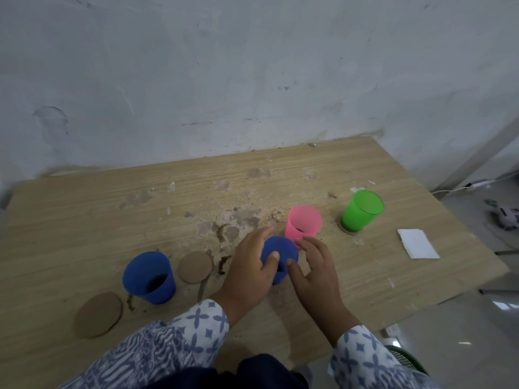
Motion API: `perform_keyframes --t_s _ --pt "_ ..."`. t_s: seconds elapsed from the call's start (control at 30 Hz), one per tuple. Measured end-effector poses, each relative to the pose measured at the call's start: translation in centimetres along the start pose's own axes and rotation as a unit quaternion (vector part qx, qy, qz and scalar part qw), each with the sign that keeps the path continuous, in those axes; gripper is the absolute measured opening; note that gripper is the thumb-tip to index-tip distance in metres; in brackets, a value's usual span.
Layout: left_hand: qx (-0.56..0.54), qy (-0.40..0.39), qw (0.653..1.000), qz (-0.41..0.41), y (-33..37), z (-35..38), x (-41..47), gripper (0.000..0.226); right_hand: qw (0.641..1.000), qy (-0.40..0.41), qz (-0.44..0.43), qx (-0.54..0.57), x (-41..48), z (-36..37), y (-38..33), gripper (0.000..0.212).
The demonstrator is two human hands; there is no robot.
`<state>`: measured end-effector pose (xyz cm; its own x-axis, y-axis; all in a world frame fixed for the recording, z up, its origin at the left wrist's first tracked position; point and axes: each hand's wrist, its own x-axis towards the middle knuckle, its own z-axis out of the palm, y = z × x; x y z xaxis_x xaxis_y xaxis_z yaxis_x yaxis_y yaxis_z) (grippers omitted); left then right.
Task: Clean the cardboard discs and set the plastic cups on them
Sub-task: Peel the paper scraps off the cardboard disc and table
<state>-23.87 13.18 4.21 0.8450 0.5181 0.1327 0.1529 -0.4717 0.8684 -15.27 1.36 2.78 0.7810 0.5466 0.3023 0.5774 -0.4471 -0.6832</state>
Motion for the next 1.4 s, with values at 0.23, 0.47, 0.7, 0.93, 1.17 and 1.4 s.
perform_keyframes --t_s 0.23,0.47,0.7,0.93,1.17,1.4 --pt "0.017 0.006 0.996 0.089 4.3 2.3 2.5 0.044 0.998 0.058 -0.008 0.033 2.1 -2.6 1.1 0.037" --pt "-0.023 -0.023 0.993 0.112 8.8 8.8 4.8 0.042 0.996 0.077 0.002 0.046 4.1 -7.1 5.2 0.038" --pt "-0.021 -0.064 0.995 0.075 11.1 17.8 7.8 0.042 0.997 0.040 0.052 0.027 5.9 -11.8 13.5 0.043" --pt "0.011 -0.136 0.991 -0.002 10.0 26.8 10.7 0.043 0.990 -0.006 0.138 -0.014 6.7 -15.3 22.9 0.039" --pt "0.071 -0.187 0.972 -0.125 8.1 32.2 14.3 0.047 0.975 -0.071 0.183 -0.107 8.9 -16.6 29.2 0.028" --pt "0.126 -0.176 0.966 -0.139 8.0 35.0 18.3 0.029 0.966 -0.107 0.151 -0.179 9.0 -15.5 32.0 0.028"
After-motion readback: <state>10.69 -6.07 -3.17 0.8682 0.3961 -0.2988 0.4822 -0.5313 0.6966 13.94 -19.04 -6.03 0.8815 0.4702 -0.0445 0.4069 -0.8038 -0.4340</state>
